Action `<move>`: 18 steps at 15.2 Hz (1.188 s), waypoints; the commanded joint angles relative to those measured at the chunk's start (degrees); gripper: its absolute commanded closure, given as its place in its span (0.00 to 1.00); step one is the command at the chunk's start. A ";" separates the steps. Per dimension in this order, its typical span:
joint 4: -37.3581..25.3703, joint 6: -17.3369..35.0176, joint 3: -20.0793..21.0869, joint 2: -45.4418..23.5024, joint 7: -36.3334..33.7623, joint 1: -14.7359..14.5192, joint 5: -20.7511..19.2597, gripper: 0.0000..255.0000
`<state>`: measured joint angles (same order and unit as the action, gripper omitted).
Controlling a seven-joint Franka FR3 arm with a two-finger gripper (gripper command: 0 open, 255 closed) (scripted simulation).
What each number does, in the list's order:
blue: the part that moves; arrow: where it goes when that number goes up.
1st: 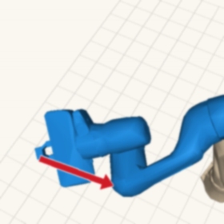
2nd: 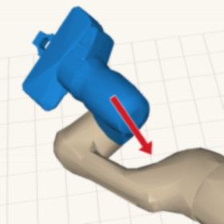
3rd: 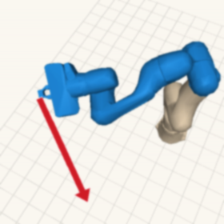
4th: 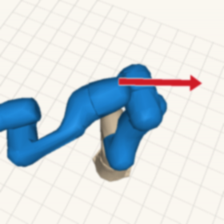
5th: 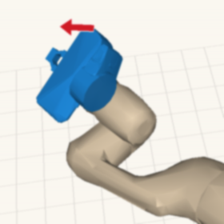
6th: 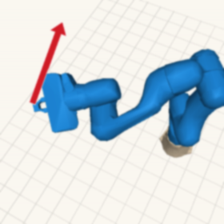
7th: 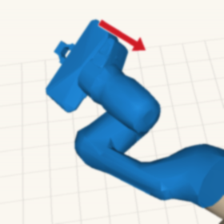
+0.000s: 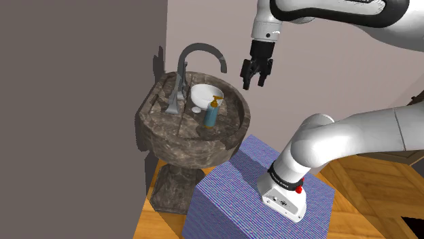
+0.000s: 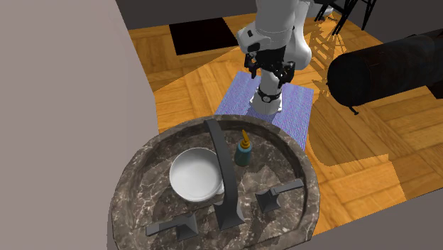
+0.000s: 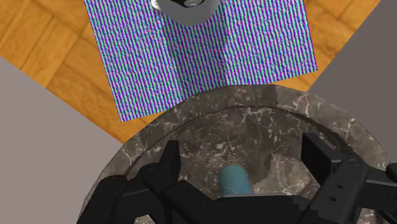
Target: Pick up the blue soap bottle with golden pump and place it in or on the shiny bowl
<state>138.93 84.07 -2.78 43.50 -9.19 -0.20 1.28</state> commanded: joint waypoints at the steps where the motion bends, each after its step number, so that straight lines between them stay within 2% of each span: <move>1: 0.00 0.00 0.00 0.00 0.00 0.00 0.00 0.00; 12: -1.38 22.76 1.72 -18.78 1.81 -1.17 -3.96 0.00; 16: -4.25 29.63 2.38 -26.61 1.79 -1.30 -5.83 0.00; 18: -3.06 31.25 2.31 -27.03 1.75 -1.25 -5.91 0.00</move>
<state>135.64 114.22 -0.40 17.14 -7.54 -1.52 -4.43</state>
